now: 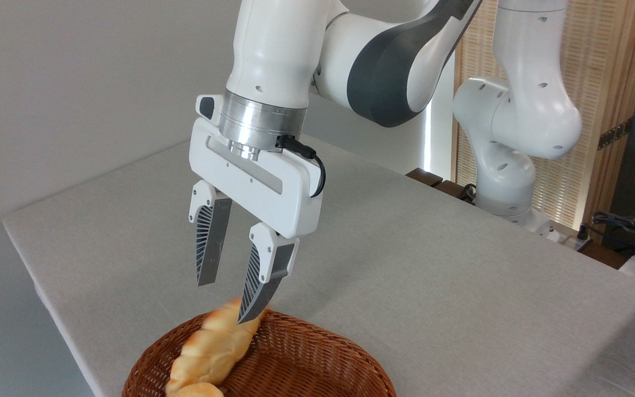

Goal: Put bread into the basket

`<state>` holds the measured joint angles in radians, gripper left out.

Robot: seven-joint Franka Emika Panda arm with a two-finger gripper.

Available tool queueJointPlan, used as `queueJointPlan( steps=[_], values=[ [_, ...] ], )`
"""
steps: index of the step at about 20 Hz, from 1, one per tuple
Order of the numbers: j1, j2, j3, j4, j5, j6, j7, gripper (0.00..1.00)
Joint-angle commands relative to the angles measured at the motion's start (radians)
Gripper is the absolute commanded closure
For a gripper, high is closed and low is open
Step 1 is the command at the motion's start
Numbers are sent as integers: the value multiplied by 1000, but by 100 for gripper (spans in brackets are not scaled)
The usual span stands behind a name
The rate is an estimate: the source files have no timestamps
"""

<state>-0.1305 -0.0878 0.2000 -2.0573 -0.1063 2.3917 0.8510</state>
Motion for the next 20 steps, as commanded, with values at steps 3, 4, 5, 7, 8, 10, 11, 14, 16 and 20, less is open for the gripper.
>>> queueJointPlan(
  steps=[3, 4, 5, 7, 8, 10, 11, 14, 16, 20],
  values=[
    [-11, 0, -25, 22, 3, 9, -3, 0],
    [-11, -3, -36, 32, 2, 0, -6, 0],
    [-11, -6, -60, 52, 3, -32, -38, 0],
    [-11, -7, -102, 95, 17, -102, -107, 0],
    [-11, -7, -112, 106, 31, -124, -124, 0],
    [-11, -7, -139, 149, 63, -234, -158, 0],
    [-11, -7, -151, 172, 63, -297, -159, 0],
    [-11, -3, -175, 253, 60, -503, -164, 0],
    [-11, -3, -175, 255, 56, -531, -165, 0],
    [-11, -1, -175, 253, 56, -546, -217, 0]
  ],
)
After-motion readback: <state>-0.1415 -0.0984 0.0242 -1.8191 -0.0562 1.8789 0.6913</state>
